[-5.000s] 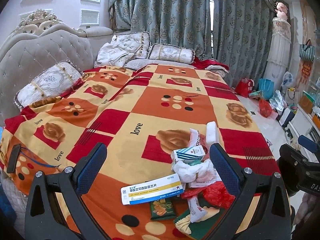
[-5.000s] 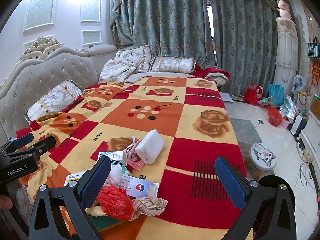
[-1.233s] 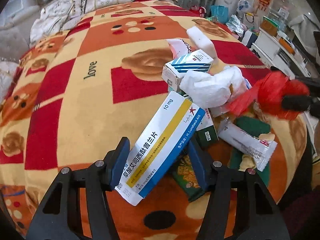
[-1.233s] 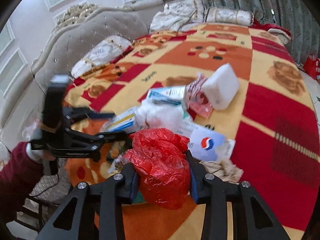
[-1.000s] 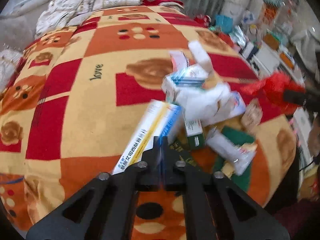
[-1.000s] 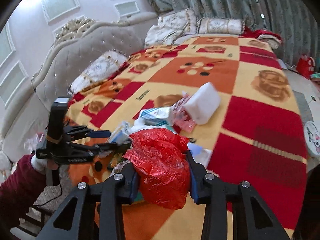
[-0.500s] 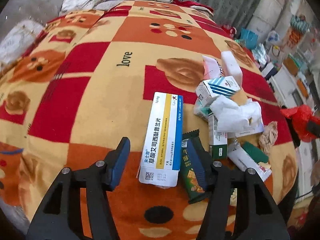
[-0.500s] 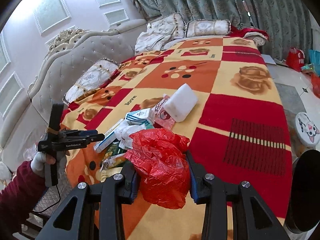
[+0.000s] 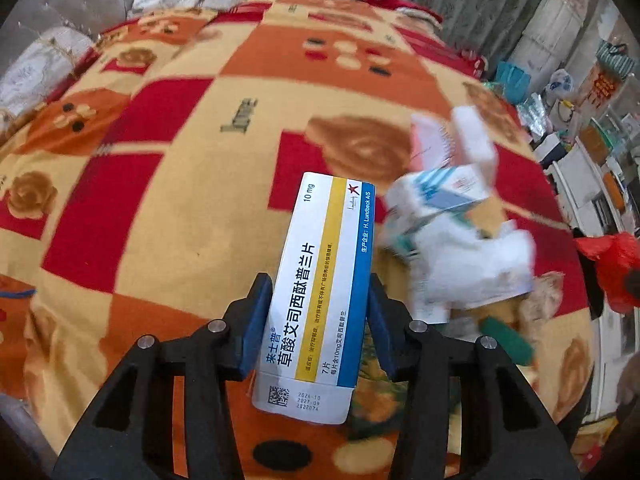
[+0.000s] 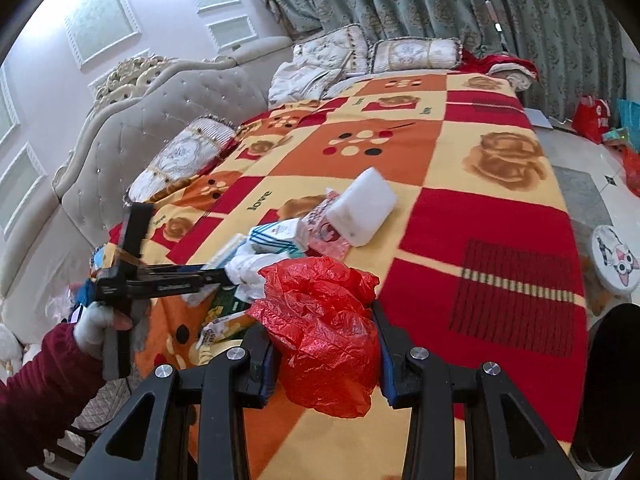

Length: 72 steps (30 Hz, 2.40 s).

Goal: Collect trash
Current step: 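Grasp the red plastic bag with the right tool while the left tool grasps the white medicine box, then carry the bag and box over the black bin and open both tools, then move both open tools back to the trash pile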

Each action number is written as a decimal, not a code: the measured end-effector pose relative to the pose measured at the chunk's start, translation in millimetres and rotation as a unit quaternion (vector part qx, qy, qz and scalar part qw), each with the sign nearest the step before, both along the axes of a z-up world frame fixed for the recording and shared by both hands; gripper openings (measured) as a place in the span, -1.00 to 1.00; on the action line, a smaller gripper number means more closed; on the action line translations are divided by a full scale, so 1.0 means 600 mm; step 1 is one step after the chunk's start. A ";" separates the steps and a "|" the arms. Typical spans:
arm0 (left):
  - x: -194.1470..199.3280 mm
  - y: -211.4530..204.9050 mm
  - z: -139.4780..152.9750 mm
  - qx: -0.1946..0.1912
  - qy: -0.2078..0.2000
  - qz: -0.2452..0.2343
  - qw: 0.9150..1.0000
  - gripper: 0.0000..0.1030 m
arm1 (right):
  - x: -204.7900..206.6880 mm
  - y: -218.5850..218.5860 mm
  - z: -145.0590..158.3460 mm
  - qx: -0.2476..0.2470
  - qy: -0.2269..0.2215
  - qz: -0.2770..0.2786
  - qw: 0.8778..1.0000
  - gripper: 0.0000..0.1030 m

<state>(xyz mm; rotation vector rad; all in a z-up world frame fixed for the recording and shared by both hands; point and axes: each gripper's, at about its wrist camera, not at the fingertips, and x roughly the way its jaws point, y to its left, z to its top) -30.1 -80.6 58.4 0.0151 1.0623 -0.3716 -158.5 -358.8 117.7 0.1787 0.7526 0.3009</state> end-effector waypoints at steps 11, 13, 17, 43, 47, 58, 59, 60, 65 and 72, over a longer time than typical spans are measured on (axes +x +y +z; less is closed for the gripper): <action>-0.070 -0.141 0.144 -0.049 -0.055 -0.084 0.994 -0.13 | -0.051 -0.145 0.002 0.009 -0.009 -0.088 0.996 -0.26; -0.082 -0.194 0.150 -0.060 -0.050 -0.111 0.991 -0.13 | -0.066 -0.185 0.003 0.008 -0.011 -0.116 0.993 -0.26; -0.103 -0.308 0.148 -0.077 -0.034 -0.162 0.983 -0.13 | -0.093 -0.258 0.003 0.002 -0.008 -0.170 0.985 -0.26; -0.163 -0.651 0.080 -0.103 0.033 -0.251 0.962 0.14 | -0.155 -0.488 -0.076 0.045 0.048 -0.318 0.946 0.19; -0.160 -0.614 0.086 -0.079 0.011 -0.225 0.971 0.14 | -0.151 -0.469 -0.079 0.049 0.048 -0.305 0.950 0.20; -0.156 -0.509 0.093 -0.022 -0.054 -0.149 0.987 0.14 | -0.128 -0.373 -0.054 0.028 0.035 -0.252 0.967 0.20; -0.155 -0.500 0.096 -0.018 -0.060 -0.142 0.988 0.14 | -0.124 -0.360 -0.051 0.025 0.033 -0.244 0.969 0.21; -0.155 -0.490 0.098 -0.016 -0.066 -0.136 0.988 0.14 | -0.120 -0.347 -0.047 0.021 0.032 -0.237 0.971 0.21; -0.153 -0.439 0.109 -0.010 -0.079 -0.114 0.990 0.14 | -0.103 -0.291 -0.039 0.017 0.027 -0.206 0.978 0.21; -0.148 -0.354 0.125 0.002 -0.097 -0.088 0.991 0.14 | -0.072 -0.213 -0.037 0.015 0.033 -0.152 0.988 0.22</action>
